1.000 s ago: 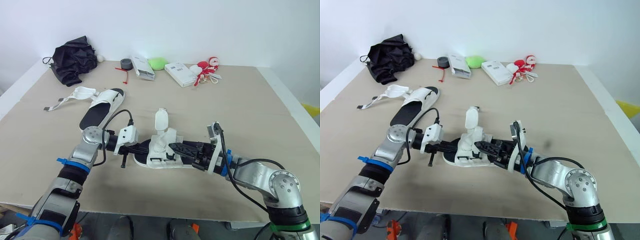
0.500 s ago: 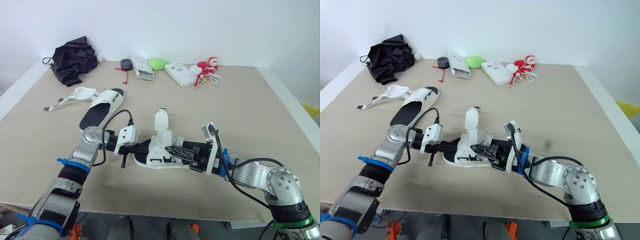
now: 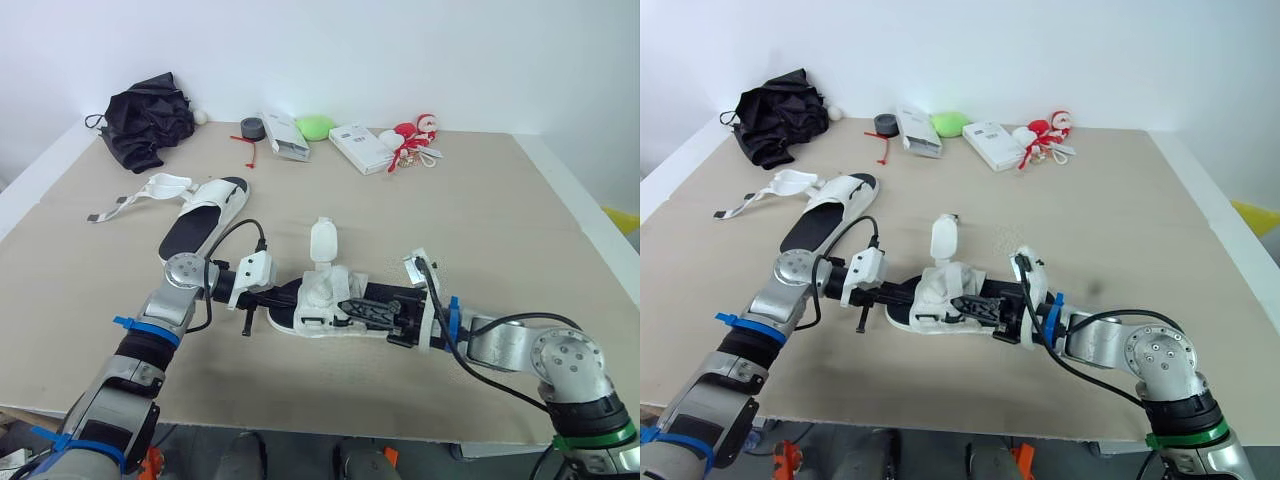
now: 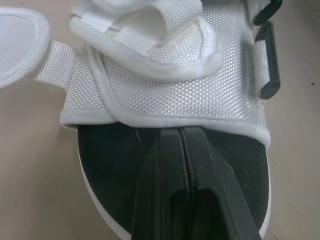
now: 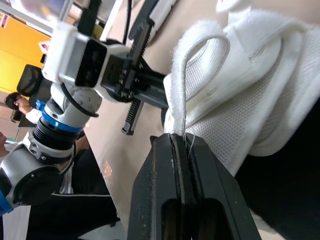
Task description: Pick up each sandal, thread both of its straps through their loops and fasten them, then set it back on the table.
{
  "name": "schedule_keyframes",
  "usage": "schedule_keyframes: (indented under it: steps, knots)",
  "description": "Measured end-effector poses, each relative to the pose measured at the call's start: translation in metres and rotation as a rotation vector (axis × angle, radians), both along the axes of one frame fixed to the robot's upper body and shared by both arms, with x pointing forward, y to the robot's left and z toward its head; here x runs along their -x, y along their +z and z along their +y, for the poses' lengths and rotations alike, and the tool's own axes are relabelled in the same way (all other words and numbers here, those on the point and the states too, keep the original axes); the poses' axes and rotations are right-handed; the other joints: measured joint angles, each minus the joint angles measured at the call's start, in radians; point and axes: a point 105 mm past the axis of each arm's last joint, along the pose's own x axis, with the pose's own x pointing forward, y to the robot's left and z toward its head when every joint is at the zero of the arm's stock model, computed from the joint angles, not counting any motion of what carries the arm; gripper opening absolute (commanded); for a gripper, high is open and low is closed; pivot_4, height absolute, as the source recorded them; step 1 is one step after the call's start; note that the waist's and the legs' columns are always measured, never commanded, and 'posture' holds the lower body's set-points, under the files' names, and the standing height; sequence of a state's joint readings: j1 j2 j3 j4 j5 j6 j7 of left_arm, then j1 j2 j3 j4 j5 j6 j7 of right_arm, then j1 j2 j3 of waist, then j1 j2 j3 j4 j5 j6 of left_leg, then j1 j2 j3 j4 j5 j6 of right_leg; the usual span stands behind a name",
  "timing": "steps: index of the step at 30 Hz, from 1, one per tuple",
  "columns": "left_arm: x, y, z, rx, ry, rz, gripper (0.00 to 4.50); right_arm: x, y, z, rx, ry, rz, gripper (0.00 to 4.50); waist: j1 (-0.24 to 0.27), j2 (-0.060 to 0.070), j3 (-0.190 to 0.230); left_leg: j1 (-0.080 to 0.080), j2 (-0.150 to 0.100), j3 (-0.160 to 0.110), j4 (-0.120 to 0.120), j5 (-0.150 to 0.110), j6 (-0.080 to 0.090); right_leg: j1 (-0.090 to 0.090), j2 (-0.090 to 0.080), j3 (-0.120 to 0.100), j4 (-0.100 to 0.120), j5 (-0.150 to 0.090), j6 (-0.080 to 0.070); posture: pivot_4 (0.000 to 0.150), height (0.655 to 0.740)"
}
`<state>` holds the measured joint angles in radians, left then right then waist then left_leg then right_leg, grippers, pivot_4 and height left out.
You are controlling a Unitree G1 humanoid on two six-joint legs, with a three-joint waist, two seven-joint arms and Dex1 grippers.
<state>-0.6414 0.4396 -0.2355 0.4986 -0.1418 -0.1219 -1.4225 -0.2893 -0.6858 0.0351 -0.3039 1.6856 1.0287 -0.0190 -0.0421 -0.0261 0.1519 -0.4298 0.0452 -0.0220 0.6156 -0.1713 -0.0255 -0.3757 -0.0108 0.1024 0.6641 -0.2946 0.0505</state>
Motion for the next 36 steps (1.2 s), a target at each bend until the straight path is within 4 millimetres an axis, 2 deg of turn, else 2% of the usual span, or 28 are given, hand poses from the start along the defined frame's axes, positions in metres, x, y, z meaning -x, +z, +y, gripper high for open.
schedule_keyframes:
  steps: [9,11,15,18,24,36]
  knots:
    - [-0.001,0.001,0.0,0.0,0.001,-0.001,0.0,-0.025,0.0,0.008,-0.058,-0.06,0.026,0.04,0.0,0.0,0.0,0.0,0.001,0.0,0.0,0.0,0.0,0.0,0.001,0.0,0.0,0.001,0.001,0.15,0.738]
    - [-0.001,0.001,0.0,0.0,0.0,0.001,0.0,-0.028,0.003,0.009,-0.105,-0.067,0.052,0.04,0.0,0.0,0.0,0.0,0.001,0.0,0.0,0.0,0.0,0.0,0.001,0.0,0.0,0.002,0.002,0.15,0.738]
    - [-0.001,0.001,0.0,0.004,0.004,0.01,0.0,-0.034,0.023,0.006,-0.181,-0.077,0.043,0.04,0.0,0.0,0.0,0.0,0.0,0.0,0.0,0.0,0.0,0.0,0.001,0.0,0.0,0.002,0.002,0.15,0.738]
    - [-0.001,0.001,0.0,0.008,0.005,0.013,0.0,-0.033,0.022,0.005,-0.163,-0.07,0.05,0.04,0.0,0.0,0.0,0.0,0.001,0.0,0.0,0.0,0.0,0.0,0.001,0.0,0.0,0.002,0.002,0.15,0.738]
    - [0.0,-0.001,0.001,0.013,0.011,0.023,0.0,-0.022,0.005,0.001,-0.135,-0.067,0.128,0.04,0.0,0.001,0.0,0.0,0.001,0.0,0.0,0.0,0.0,0.0,0.001,0.0,0.0,0.002,0.002,0.15,0.738]
    - [0.0,0.0,0.001,0.015,0.012,0.022,0.0,-0.013,0.005,0.001,-0.118,-0.051,0.121,0.04,0.0,0.0,0.0,0.0,0.001,0.0,0.0,0.0,0.0,0.0,0.001,0.0,0.0,0.001,0.001,0.15,0.738]
